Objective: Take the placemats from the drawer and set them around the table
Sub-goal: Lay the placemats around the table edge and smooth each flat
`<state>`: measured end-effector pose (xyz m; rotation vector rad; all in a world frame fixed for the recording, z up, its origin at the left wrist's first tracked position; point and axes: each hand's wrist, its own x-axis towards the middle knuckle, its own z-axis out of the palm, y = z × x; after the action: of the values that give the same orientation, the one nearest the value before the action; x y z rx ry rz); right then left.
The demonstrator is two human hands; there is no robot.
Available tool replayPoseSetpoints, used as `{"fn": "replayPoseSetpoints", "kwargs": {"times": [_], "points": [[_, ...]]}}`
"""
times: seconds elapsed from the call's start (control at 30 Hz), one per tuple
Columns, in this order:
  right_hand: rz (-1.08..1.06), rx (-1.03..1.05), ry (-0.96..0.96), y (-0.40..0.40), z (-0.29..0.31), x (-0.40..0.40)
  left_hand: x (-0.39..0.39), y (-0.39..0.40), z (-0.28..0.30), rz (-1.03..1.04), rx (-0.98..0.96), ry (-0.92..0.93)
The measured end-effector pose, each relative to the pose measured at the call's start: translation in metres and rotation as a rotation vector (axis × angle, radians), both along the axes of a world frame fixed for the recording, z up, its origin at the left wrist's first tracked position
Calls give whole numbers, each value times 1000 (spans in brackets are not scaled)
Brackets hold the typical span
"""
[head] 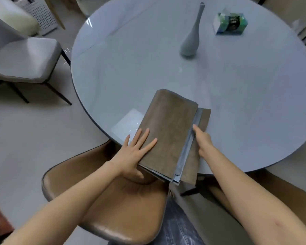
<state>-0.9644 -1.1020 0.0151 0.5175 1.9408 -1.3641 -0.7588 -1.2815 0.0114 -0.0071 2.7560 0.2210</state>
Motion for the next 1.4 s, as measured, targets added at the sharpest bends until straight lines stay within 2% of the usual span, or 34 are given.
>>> {"fn": "replayPoseSetpoints", "kwargs": {"times": [0.07, 0.17, 0.27, 0.37, 0.43, 0.57, 0.67, 0.8, 0.9, 0.97, 1.03, 1.1, 1.2, 1.4], "points": [[19, 6, -9, 1, 5, 7, -3, 1, -1, -77, -61, 133], [19, 11, -17, 5, 2, 16, -8, 5, -3, -173, -80, 168], [25, -22, -42, 7, -2, 20, -17, 9, 1, -147, -61, 227], [-97, -129, -102, 4, -2, 25, -27, 11, 8, -68, 39, 311], [-199, -195, -111, 3, -7, 25, -31, 7, 15, 86, 215, 428], [-317, -306, -127, -7, -13, 32, -45, -15, 45, 585, 635, 799], [-266, -218, -72, -25, -13, 45, -56, -32, 68, 843, 726, 926], [-250, -153, 35, -55, -12, 55, -70, -71, 74, 1054, 856, 891], [-291, -142, 97, -76, -10, 54, -80, -105, 62, 1163, 963, 778], [-331, -110, 122, -85, -15, 50, -77, -114, 48, 1318, 981, 532], [-324, -42, 100, -87, -26, 47, -63, -112, 28, 1432, 894, 254], [-286, 26, 70, -88, -33, 42, -44, -102, 8, 1377, 819, 103], [-254, 78, 71, -89, -37, 32, -25, -86, -12, 1224, 752, 89], [-154, 122, 254, -86, -23, 13, -25, -69, -8, 1268, 961, 193]]}}
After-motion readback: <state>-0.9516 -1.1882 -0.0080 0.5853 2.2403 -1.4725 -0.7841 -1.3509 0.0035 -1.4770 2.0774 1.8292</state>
